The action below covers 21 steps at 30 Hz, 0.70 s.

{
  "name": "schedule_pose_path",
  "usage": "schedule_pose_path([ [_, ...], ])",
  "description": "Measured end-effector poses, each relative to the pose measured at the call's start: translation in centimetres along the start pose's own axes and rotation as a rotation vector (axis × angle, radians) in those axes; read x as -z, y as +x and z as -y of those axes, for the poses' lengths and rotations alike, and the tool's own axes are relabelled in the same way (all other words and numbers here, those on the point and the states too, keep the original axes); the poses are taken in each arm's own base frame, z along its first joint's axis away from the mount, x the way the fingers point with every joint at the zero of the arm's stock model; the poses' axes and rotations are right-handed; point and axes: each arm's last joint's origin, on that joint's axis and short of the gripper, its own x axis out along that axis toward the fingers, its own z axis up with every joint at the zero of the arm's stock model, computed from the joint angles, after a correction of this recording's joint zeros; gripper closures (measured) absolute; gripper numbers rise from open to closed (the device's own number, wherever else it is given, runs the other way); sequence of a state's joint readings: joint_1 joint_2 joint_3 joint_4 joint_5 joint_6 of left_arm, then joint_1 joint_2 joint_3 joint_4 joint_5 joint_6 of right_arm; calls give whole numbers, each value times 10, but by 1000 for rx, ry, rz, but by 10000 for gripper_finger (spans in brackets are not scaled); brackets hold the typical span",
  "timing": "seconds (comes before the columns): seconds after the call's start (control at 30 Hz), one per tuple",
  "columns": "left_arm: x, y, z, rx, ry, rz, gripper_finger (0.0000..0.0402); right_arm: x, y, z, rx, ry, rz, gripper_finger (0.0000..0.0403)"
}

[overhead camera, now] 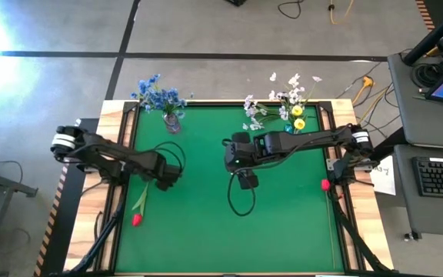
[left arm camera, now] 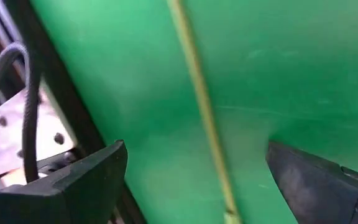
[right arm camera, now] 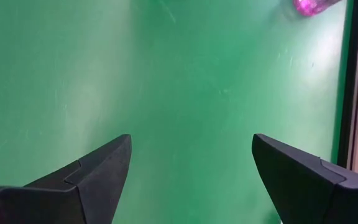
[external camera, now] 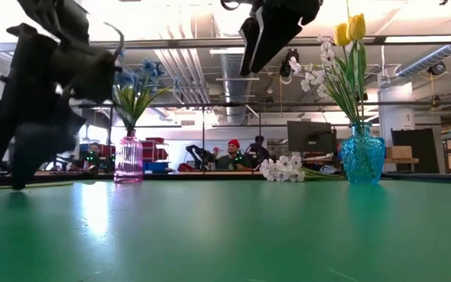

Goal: Sort flowers into vase by color
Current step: Put the left red tulip into the purple vase

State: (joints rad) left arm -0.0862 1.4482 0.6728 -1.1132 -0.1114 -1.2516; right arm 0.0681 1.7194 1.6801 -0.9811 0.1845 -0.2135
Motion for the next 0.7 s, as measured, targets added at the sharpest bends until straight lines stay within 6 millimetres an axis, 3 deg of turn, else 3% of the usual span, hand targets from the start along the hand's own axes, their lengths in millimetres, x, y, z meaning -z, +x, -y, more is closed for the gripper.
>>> schedule_pose_path([
  [0.33, 4, 32, 3, 37, -13, 2, 69, 3, -9, -8, -13, 47, -15, 77],
  [0.7, 11, 16, 14, 88, 37, -13, 172, 8, -32, -28, -41, 103, -23, 77],
])
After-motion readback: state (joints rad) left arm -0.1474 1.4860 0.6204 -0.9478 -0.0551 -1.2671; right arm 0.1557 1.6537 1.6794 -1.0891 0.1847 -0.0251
